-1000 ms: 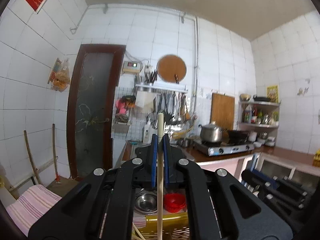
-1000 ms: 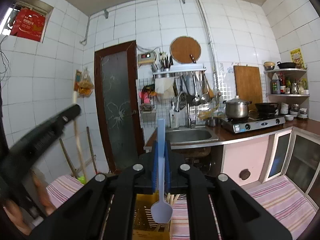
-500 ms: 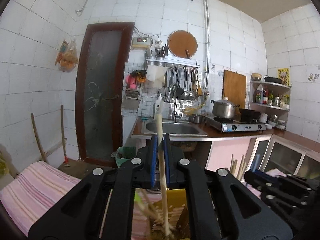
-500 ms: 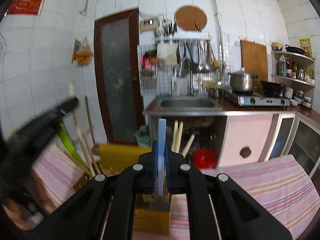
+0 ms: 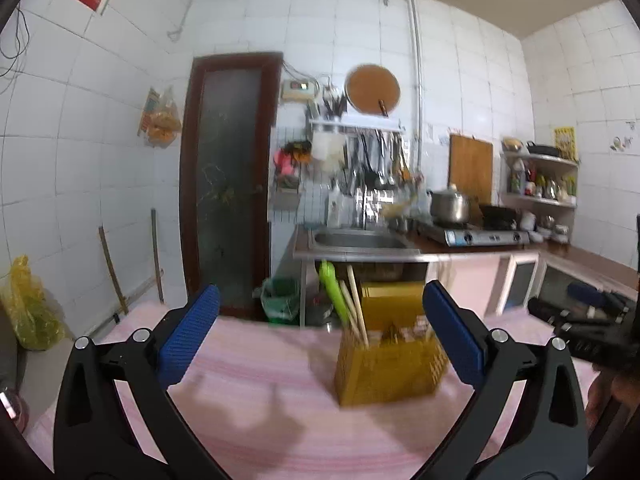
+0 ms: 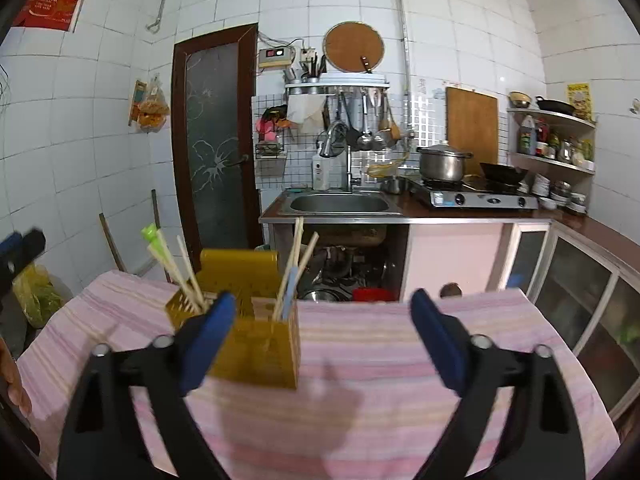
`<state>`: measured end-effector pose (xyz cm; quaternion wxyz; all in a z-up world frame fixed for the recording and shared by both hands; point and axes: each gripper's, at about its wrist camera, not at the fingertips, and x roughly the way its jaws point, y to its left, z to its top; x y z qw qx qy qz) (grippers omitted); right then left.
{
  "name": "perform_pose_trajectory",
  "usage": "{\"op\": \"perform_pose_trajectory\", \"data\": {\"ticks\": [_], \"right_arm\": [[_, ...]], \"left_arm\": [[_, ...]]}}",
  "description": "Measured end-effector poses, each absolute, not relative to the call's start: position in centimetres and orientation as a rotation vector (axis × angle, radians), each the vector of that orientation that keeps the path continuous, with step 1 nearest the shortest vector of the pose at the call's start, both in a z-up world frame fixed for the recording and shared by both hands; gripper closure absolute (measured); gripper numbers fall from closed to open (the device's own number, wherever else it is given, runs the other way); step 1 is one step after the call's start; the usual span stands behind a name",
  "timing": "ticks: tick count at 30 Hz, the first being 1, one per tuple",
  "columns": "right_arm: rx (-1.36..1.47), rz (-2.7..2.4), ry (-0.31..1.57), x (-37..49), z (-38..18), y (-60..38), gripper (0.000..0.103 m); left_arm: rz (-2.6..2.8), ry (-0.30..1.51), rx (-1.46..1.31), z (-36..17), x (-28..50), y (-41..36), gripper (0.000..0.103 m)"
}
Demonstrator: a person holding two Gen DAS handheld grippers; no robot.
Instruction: Organize utensils
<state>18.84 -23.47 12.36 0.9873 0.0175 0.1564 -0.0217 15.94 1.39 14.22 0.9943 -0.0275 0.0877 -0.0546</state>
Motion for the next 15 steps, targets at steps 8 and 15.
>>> {"op": "perform_pose_trajectory", "data": {"ticks": [8,15], "right_arm": [[0.059,-0.081,0.33,9.5,7.6,-22.6,0.005],[0.03,-0.101,0.307,4.5,3.8,-20.7,0.005]], "left_arm": [[-0.113,0.297,-0.066,7.7,9.7,3.4,0.005],[-0.104,0.286,-0.05,4.0,5.6,3.9,0.005]]}}
